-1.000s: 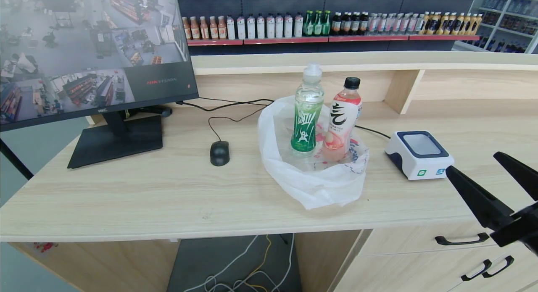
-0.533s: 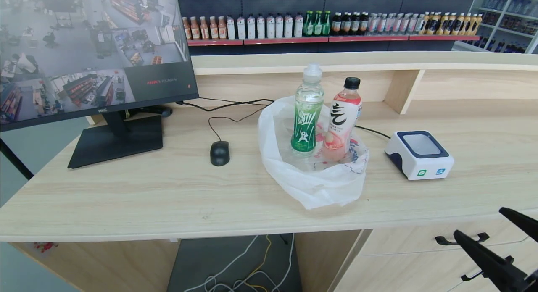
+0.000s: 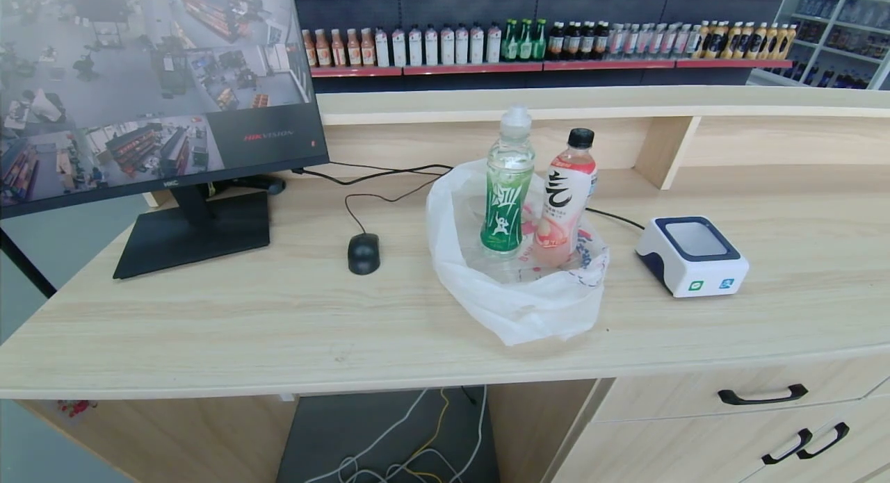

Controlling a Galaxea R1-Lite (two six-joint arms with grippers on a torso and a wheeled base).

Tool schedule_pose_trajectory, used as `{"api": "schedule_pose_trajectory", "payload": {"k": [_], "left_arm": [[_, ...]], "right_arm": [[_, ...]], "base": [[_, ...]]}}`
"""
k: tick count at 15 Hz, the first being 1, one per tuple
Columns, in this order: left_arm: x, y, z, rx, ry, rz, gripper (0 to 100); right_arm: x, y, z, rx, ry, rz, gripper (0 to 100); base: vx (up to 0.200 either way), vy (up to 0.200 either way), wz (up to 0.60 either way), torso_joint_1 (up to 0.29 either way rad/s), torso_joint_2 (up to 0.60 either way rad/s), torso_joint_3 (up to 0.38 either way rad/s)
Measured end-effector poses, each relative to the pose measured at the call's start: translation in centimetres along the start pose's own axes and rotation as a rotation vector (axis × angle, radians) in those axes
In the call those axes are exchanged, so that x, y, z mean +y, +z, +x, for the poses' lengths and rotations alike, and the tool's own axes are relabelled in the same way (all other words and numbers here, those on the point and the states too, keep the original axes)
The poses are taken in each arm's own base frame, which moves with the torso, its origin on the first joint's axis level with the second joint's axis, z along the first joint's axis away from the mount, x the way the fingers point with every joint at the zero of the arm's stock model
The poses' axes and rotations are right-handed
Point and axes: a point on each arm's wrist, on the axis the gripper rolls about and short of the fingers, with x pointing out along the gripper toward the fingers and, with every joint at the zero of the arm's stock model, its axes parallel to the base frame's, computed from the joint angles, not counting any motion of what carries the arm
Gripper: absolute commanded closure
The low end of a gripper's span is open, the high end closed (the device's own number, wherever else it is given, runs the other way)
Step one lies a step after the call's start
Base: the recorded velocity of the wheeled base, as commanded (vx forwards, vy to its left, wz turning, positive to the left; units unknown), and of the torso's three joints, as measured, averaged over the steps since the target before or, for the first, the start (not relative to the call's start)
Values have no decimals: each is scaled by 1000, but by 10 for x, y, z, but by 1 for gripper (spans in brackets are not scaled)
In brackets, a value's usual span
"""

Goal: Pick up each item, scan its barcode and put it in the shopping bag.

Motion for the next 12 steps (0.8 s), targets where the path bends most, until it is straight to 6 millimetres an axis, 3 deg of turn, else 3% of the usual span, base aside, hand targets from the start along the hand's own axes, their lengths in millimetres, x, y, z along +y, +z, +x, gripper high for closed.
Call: {"api": "schedule_pose_trajectory", "payload": {"k": [6, 12], "left_arm": [[0, 0, 0, 0, 0, -2, 0], [0, 0, 0, 0, 0, -2, 0]], "right_arm": [[2, -2, -4, -41, -142, 61, 0], [6, -2, -6, -45, -395, 111, 0]], "base": [[0, 0, 0, 0, 0, 0], [0, 0, 0, 0, 0, 0]]}}
